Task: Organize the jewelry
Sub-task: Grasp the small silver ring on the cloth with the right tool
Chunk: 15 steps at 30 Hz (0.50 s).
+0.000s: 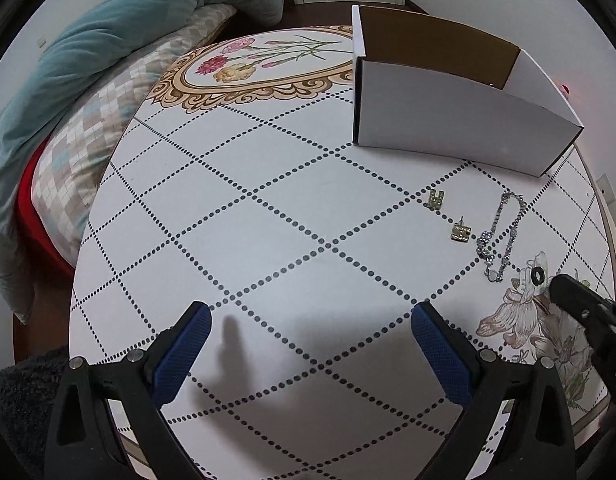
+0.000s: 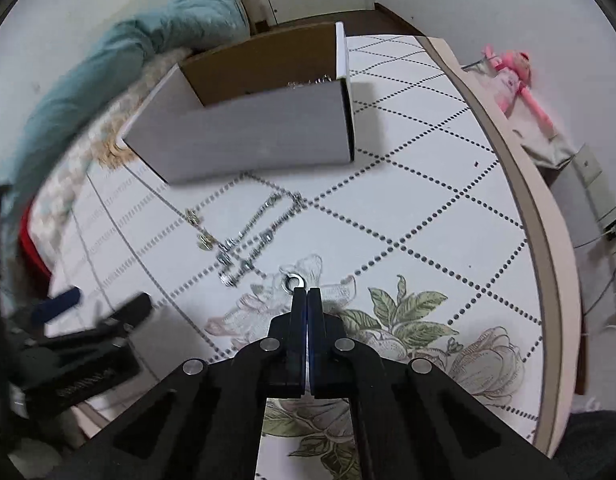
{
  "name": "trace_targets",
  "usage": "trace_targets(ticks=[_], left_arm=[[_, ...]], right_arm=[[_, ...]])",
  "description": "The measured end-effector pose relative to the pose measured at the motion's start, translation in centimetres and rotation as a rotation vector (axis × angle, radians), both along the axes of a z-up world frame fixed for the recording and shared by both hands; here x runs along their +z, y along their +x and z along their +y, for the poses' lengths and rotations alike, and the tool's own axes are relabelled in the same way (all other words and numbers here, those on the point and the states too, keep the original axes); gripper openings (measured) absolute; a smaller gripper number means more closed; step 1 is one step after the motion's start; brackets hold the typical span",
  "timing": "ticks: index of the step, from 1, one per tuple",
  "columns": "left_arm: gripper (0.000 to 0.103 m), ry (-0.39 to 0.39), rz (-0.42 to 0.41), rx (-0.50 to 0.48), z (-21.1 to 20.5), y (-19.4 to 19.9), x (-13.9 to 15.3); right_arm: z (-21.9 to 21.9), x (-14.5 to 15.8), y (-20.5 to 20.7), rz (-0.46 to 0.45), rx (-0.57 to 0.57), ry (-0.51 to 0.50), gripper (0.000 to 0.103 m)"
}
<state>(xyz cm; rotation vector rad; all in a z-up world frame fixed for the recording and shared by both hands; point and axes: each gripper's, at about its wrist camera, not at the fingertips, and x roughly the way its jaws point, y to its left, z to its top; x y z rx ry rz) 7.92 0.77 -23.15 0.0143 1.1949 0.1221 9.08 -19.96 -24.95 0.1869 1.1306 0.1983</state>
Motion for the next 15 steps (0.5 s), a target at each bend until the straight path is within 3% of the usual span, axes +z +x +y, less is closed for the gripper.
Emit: trace_targets(ticks=[2, 3, 4, 8, 9, 15], left_arm=[[0.102, 0.001, 0.003, 0.006, 0.2, 0.2, -0.1], [0.102, 0.005, 0.004, 0.007, 0.2, 0.1, -0.1], [0.102, 0.010, 0.003, 0.008, 0.3, 0.2, -0.2], [0.102, 0.019, 0.011, 0.013, 0.6, 0.2, -0.4], [0.102, 0.019, 0.011, 0.013, 0.6, 0.1, -0.5], [0.102, 0.016, 0.002, -0.018, -0.6, 0.1, -0.2]], right_arm=[[0.6, -0.1, 0.5, 0.002, 0.023, 0.004, 0.020], [0.9, -0.2, 0.5, -0.005, 0.035, -0.001, 0.034], [1.3, -0.4, 0.6, -0.005, 0.045, -0.023, 0.035], [3.1, -0.7, 0.3, -0.045, 0.068, -0.123, 0.031], [3.4, -0.7, 0.2, -0.058, 0.063, -0.159, 0.012], [2.5, -0.5, 0.4, -0.060, 0.027, -0.147, 0.012]])
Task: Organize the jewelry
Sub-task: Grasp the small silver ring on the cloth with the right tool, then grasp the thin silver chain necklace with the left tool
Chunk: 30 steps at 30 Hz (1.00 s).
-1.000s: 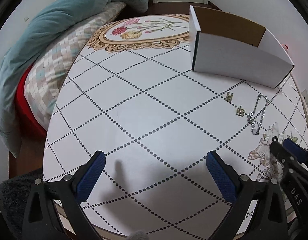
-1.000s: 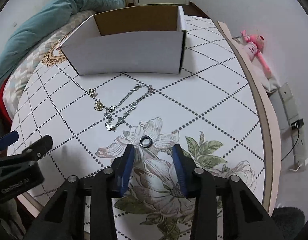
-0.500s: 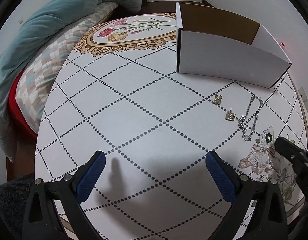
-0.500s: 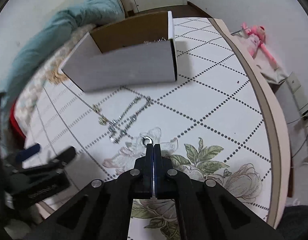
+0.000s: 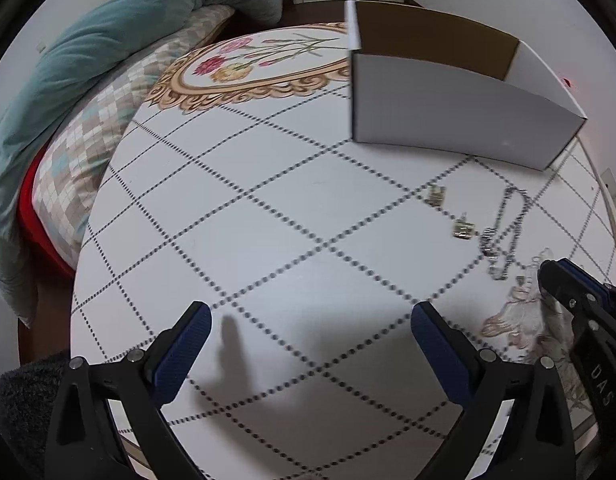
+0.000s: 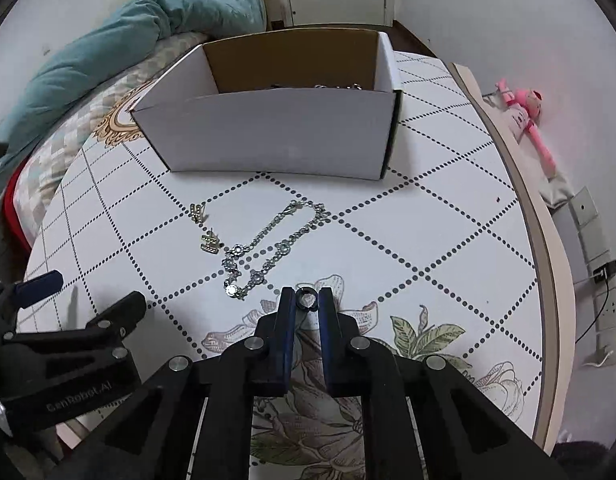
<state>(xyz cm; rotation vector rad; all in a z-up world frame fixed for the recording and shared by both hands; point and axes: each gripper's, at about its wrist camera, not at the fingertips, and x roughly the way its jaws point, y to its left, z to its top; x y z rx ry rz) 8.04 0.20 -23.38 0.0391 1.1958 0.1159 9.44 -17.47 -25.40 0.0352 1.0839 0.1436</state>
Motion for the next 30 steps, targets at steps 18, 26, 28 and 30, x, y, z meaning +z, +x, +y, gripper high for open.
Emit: trace_targets(ticks=[18, 26, 28, 30], left_arm=[[0.028, -0.102, -0.044, -0.256, -9.1, 2.5, 0.4], [0.005, -0.186, -0.027, -0.245, -7.4, 2.8, 1.3], [0.005, -0.194, -0.037, -0.247, -6.6, 2.1, 2.1], [0.005, -0.199, -0.041, -0.243, -6.0, 1.6, 2.7]], right_arm=[[-7.6, -0.1, 0.0, 0.021, -0.210, 0.078, 0.012], [-9.0, 1.0, -0.3, 0.000, -0.235, 0.101, 0.011], [-9.3, 1.8, -0.4, -0.011, -0.238, 0.112, 0.000], [-9.5, 2.5, -0.4, -0.021, -0.239, 0.120, 0.000]])
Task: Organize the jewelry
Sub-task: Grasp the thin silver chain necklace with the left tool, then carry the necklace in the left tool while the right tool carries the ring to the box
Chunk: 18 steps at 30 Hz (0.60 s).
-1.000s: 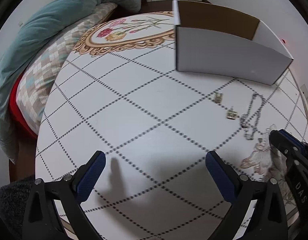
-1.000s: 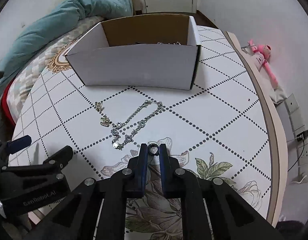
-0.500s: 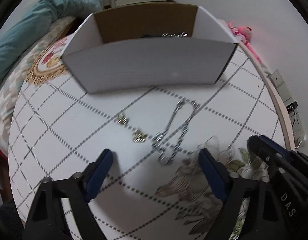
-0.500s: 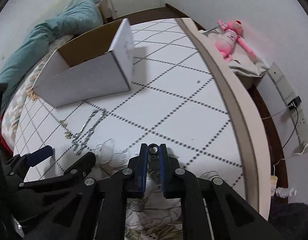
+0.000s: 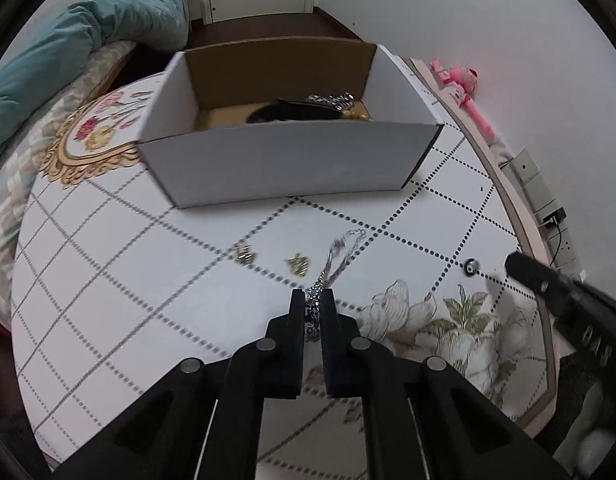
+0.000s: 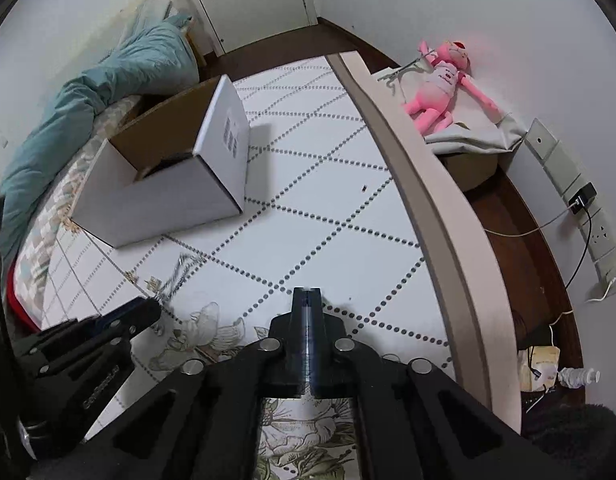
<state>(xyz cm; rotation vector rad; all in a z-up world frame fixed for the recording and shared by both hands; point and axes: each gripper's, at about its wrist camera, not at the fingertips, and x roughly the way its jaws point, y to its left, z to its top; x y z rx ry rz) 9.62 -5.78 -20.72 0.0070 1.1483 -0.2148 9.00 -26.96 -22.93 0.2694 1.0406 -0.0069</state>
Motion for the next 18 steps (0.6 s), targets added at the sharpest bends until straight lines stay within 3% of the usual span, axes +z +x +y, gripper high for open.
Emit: trace_targets(ticks=[6, 9, 11, 13, 18], left_arm=[[0.005, -0.012, -0.022, 0.044, 2.7, -1.3, 2.1], [0.005, -0.012, -0.033, 0.063, 3.3, -1.3, 2.7], [0.005, -0.011, -0.044, 0.074, 3.9, -1.2, 2.9], [0.005, -0.011, -0.049, 0.082, 4.2, -1.2, 3.0], [0.005, -0.006, -0.050, 0.087, 4.3, -1.3, 3.0]], right_arm=[[0.1, 1.5, 0.0, -0.022, 0.020, 0.031, 0.000], [0.1, 0.8, 0.8, 0.022, 0.042, 0.084, 0.001], [0.2, 0.2, 1.3, 0.046, 0.052, 0.079, 0.008], [0.5, -0.6, 1.7, 0.051, 0.060, 0.065, 0.032], [1.8, -2.6, 2.3, 0.077, 0.088, -0.037, 0.031]])
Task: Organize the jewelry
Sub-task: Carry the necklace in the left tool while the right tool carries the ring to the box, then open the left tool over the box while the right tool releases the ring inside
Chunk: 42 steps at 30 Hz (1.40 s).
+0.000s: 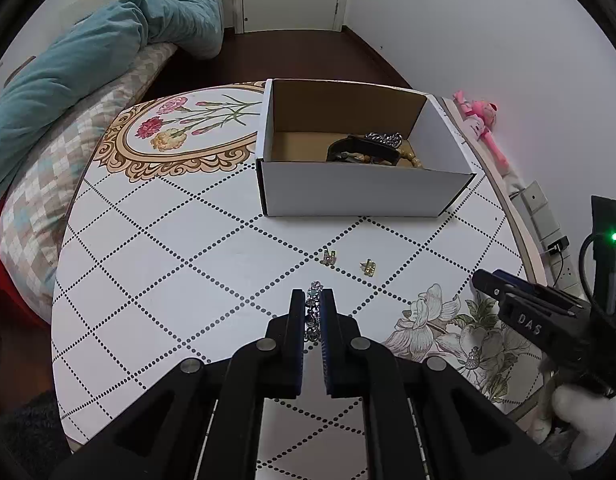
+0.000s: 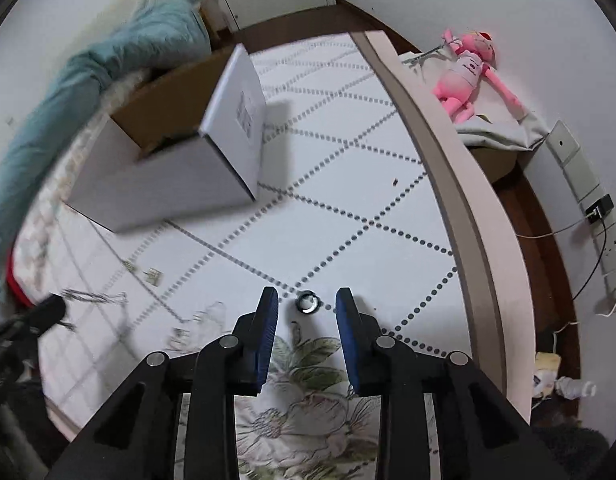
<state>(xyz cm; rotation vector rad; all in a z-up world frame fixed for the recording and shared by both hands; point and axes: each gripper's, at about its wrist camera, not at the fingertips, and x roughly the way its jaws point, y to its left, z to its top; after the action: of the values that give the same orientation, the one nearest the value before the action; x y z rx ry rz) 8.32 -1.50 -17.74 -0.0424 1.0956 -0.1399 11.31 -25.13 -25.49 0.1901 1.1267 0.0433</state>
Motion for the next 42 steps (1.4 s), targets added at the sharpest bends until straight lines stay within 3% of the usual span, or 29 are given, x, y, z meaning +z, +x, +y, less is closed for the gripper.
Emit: trace_targets(ticks=[2, 3, 10, 16, 21, 25, 34, 38, 40, 42], left_arm=[[0.005, 0.003, 0.000, -0.001, -0.1, 0.0, -0.1], [0.005, 0.005, 0.000, -0.002, -0.2, 0.0, -0.1], [0.005, -0.037, -0.033, -0.019, -0.6, 0.3, 2.3], [0.005, -0.158, -0.093, -0.045, -0.6, 2.6, 7.8], [0.005, -0.185, -0.143, -0.060, -0.7, 7.3, 11.1], [0.005, -0.185, -0.105, -0.052, 0.0, 11.6, 10.4], [0.007, -0.092, 0.017, -0.023, 0.7, 17.2, 5.9], [0.015, -0.075, 0.068, 0.030, 1.5, 18.0, 4.7], [0.048, -0.045, 0.071, 0.049, 1.8, 18.1, 4.4], [0.068, -0.024, 0.054, 0.070, 2.3, 17.9, 4.4]], right_arm=[[0.5, -0.3, -0.1, -0.007, 0.007, -0.044, 0.026], [0.7, -0.5, -0.2, -0.011, 0.006, -0.068, 0.012], [0.3, 0.2, -0.2, -0.016, -0.002, -0.005, 0.011], [0.8, 6.3, 1.1, -0.102, 0.037, 0.093, 0.011], [2.4, 11.8, 4.7, -0.164, 0.105, 0.161, 0.011], [3.7, 13.4, 8.5, -0.158, 0.137, 0.149, 0.011], [5.0, 10.2, 16.4, 0.004, 0.167, 0.176, 0.011], [5.8, 8.6, 18.2, 0.065, 0.169, 0.227, 0.012], [6.2, 7.8, 19.1, 0.093, 0.161, 0.249, 0.012], [6.6, 7.3, 19.7, 0.109, 0.153, 0.257, 0.016]])
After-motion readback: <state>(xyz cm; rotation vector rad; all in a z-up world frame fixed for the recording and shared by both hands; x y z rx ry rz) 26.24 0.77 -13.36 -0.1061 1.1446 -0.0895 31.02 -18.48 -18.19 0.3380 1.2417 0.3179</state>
